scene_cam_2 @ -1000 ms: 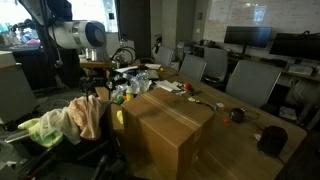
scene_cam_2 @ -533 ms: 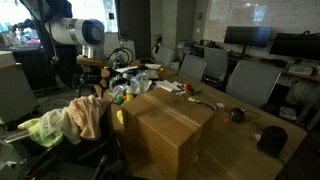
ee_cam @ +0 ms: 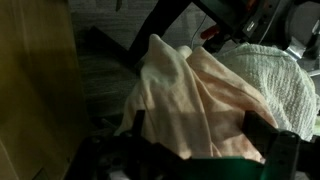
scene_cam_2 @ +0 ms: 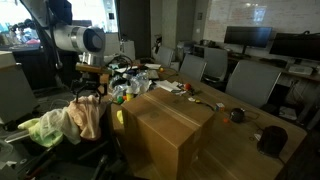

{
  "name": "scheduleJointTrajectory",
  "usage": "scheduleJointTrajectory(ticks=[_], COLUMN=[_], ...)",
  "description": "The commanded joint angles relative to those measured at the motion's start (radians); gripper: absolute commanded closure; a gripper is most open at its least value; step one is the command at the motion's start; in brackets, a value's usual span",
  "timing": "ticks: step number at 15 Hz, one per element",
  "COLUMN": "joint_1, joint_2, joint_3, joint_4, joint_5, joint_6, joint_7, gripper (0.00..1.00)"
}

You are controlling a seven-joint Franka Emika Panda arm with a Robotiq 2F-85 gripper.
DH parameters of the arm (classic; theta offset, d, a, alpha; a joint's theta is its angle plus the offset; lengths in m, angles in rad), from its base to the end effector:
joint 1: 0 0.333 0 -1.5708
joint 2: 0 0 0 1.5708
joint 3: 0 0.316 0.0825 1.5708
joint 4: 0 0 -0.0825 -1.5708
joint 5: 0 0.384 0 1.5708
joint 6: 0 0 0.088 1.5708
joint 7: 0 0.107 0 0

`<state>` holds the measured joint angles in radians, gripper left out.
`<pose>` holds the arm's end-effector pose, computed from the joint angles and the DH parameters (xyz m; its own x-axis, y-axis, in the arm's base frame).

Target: Put the peach shirt, the white towel, the pink shirt and the green towel on the top of the box respectively

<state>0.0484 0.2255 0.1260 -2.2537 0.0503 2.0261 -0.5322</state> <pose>0.4767 0.0881 0.2368 0.6987 0.6259 -0.3466 0.5634 -0.7799 -0.2726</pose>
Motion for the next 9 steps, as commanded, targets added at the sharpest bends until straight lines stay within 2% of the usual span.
scheduleJointTrajectory(ticks=[1,7,8,9], joint_1=[0.007,0.012,0.013,0.013], joint_2=[0.041,0.066,0.068,0.068], joint_3=[0.015,0.028,0.029,0.030], joint_4=[0.034,0.071,0.073,0.073], joint_5=[0.016,0.017,0.013,0.013], joint_6=[0.009,-0.002,0.001,0.003], joint_7=[0.030,0.077,0.079,0.082], gripper=[0.00,0.00,0.08,0.27])
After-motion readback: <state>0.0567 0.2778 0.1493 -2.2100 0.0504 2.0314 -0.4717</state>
